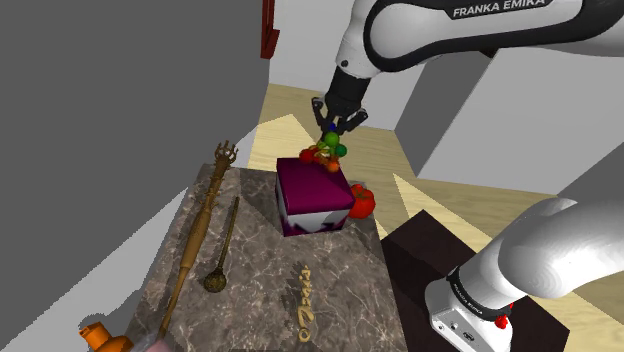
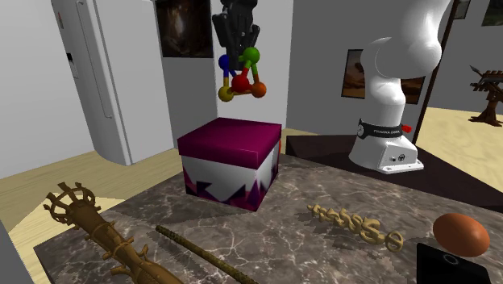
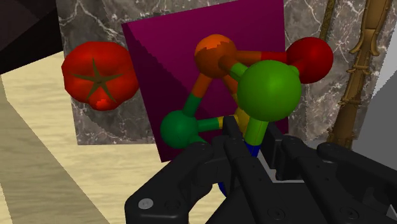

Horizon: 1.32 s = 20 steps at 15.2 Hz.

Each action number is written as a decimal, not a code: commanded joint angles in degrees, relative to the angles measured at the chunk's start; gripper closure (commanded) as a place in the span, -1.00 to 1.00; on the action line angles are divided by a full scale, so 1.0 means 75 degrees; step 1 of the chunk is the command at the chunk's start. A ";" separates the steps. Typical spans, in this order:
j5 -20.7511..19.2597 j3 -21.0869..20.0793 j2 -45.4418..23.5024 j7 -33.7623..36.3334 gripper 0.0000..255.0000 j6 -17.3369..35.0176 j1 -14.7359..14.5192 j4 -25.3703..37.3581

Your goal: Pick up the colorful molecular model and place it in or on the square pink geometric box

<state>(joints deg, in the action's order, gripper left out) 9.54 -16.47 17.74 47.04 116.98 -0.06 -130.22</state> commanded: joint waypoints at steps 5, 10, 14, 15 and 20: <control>0.0011 -0.0067 -0.0205 -0.0011 1.00 0.0659 -0.0013 -0.0450; 0.0010 -0.0117 -0.0415 -0.0019 1.00 0.1204 -0.0018 -0.0789; 0.0006 -0.0138 -0.0513 -0.0020 1.00 0.1427 -0.0019 -0.0914; 0.0006 -0.0138 -0.0513 -0.0020 1.00 0.1427 -0.0019 -0.0914; 0.0006 -0.0138 -0.0514 -0.0020 -1.00 0.1426 -0.0019 -0.0914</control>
<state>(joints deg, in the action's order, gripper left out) 9.59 -17.50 13.89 46.89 127.67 -0.21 -137.07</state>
